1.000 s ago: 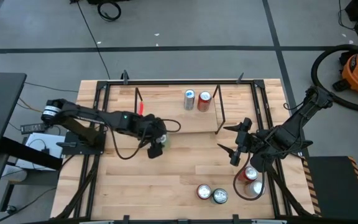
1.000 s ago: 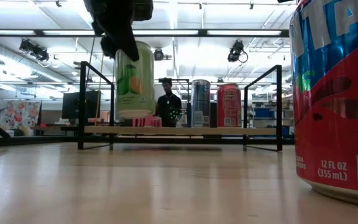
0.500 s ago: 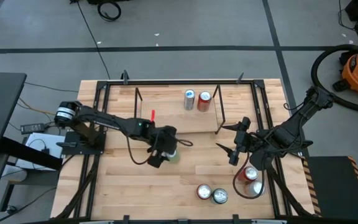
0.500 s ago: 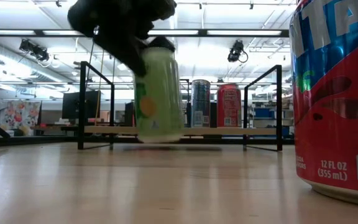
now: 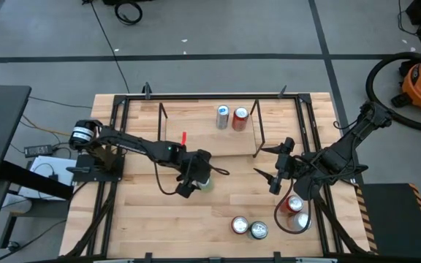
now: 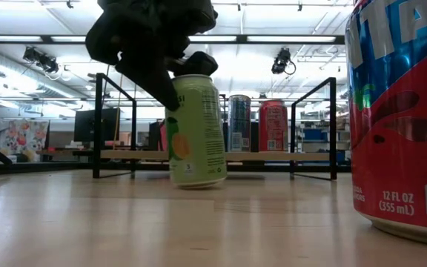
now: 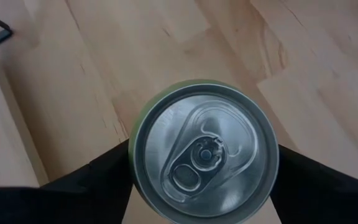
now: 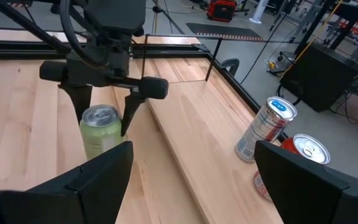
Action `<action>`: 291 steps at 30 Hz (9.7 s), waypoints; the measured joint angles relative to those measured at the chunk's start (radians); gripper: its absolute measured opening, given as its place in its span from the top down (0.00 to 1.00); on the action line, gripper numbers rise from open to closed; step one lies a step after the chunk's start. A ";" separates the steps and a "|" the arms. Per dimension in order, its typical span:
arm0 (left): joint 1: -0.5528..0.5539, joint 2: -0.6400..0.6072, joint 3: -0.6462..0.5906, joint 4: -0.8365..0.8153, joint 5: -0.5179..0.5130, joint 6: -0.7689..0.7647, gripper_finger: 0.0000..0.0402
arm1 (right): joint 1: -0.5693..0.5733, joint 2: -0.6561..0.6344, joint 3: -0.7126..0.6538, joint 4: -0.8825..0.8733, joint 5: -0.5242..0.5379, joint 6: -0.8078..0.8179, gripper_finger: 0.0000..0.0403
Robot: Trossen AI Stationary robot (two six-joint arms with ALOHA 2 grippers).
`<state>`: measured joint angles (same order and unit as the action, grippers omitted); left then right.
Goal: Place canned beverage on shelf
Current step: Put the light green soda can on the shelf
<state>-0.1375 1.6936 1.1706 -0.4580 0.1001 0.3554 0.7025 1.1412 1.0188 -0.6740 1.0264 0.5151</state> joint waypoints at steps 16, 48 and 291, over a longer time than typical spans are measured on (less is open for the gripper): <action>-0.059 0.003 0.089 -0.058 -0.142 -0.131 0.02 | 0.000 0.000 0.000 -0.001 0.000 0.001 0.14; -0.152 0.106 0.361 -0.337 -0.461 -0.950 0.01 | -0.038 0.002 0.000 0.020 -0.029 -0.027 0.14; -0.291 -0.118 -0.343 0.528 -0.526 -0.297 0.26 | -0.497 0.755 0.150 0.076 -0.986 0.175 0.14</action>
<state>-0.4282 1.5757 0.8276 0.0704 -0.4263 0.0582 0.2051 1.8964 1.1693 -0.5975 0.0404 0.6899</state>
